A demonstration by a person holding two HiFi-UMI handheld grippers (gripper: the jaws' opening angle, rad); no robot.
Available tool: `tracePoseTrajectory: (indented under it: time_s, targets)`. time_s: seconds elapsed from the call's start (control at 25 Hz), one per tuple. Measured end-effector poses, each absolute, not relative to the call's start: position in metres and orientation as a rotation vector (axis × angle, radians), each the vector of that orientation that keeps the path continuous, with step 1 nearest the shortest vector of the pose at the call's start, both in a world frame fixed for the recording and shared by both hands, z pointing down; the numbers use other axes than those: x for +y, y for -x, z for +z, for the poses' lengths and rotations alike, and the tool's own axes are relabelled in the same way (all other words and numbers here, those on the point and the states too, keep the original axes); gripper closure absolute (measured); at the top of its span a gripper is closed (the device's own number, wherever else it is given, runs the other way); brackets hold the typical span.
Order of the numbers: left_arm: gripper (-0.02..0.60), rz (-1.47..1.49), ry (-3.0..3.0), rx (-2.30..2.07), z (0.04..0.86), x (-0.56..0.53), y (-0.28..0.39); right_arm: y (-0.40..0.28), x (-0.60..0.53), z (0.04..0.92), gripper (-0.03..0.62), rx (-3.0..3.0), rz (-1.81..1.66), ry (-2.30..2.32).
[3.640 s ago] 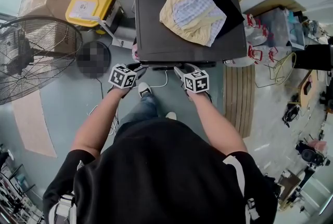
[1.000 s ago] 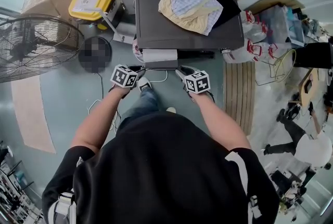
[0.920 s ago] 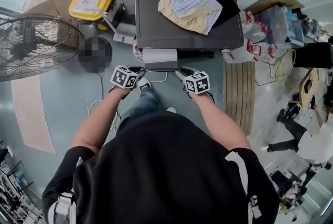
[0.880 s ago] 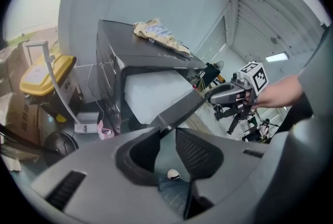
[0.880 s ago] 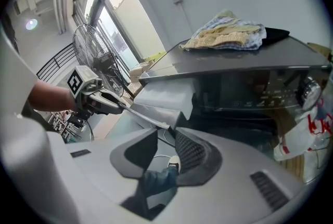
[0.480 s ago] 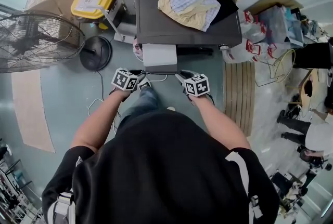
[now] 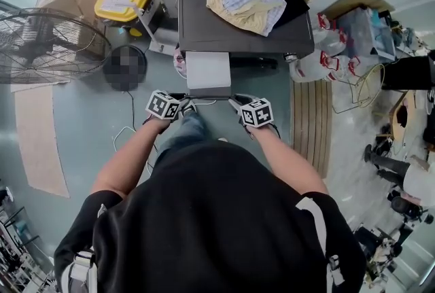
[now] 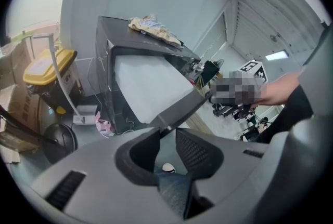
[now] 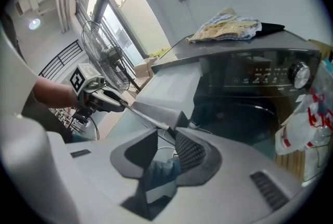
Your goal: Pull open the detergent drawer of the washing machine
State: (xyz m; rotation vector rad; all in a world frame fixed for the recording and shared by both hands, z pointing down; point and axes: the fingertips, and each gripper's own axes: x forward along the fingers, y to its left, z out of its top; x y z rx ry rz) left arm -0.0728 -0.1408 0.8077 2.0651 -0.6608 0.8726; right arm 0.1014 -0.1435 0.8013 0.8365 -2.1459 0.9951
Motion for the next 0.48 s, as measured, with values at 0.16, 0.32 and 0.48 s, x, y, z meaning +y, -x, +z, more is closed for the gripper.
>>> tracePoseTrajectory:
  time_s: [0.16, 0.32, 0.48]
  targets:
    - [0.482, 0.865, -2.062, -0.654, 0.807, -0.132, 0.070, -0.101, -0.136, 0.799, 0.491, -2.148, 0.983, -0.818]
    - [0.482, 0.880, -2.060, -0.655, 0.808, -0.122, 0.070, -0.101, -0.124, 0.801, 0.493, -2.140, 0.992, -0.807]
    - [0.482, 0.883, -2.057, -0.663, 0.809, -0.115, 0.072, -0.101, -0.116, 0.801, 0.493, -2.135, 0.982, -0.802]
